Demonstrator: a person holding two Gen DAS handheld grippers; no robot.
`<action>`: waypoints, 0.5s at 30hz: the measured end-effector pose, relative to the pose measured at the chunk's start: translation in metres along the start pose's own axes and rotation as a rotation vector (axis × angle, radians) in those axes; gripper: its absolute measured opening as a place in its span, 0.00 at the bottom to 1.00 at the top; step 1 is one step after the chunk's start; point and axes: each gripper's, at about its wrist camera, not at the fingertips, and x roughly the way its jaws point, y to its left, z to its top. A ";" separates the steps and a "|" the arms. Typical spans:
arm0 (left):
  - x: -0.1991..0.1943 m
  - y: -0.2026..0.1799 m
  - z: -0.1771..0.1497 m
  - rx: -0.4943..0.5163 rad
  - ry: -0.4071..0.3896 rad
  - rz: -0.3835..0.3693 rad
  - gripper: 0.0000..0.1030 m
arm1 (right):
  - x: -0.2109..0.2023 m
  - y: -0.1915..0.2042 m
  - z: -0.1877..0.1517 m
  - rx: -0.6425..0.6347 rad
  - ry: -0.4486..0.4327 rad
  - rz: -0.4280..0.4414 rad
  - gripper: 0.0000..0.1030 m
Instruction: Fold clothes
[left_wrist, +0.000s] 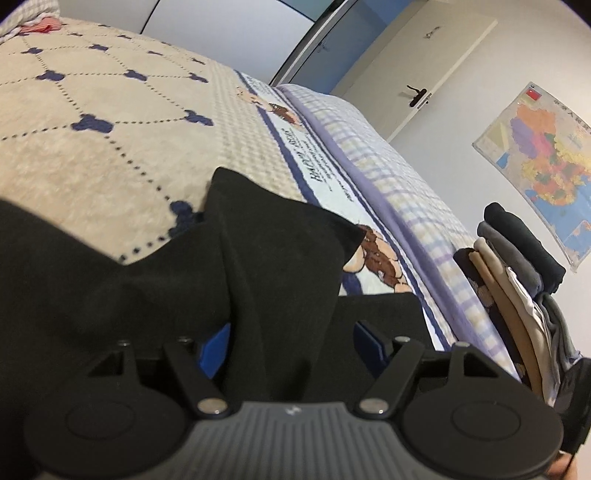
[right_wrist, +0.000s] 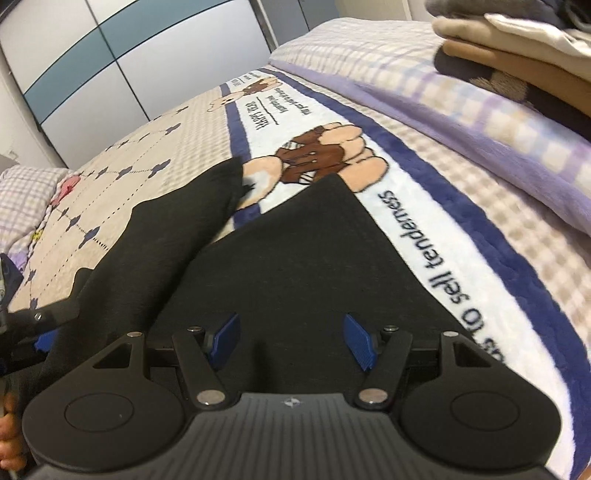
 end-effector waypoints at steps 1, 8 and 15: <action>0.005 0.003 0.003 -0.018 0.004 -0.008 0.68 | -0.001 -0.002 0.001 0.012 0.002 0.009 0.64; 0.034 0.017 0.023 -0.102 0.017 -0.008 0.68 | -0.008 -0.011 0.007 0.067 0.000 0.066 0.64; 0.048 0.019 0.032 -0.125 0.044 0.089 0.32 | -0.004 -0.016 0.013 0.073 0.011 0.076 0.64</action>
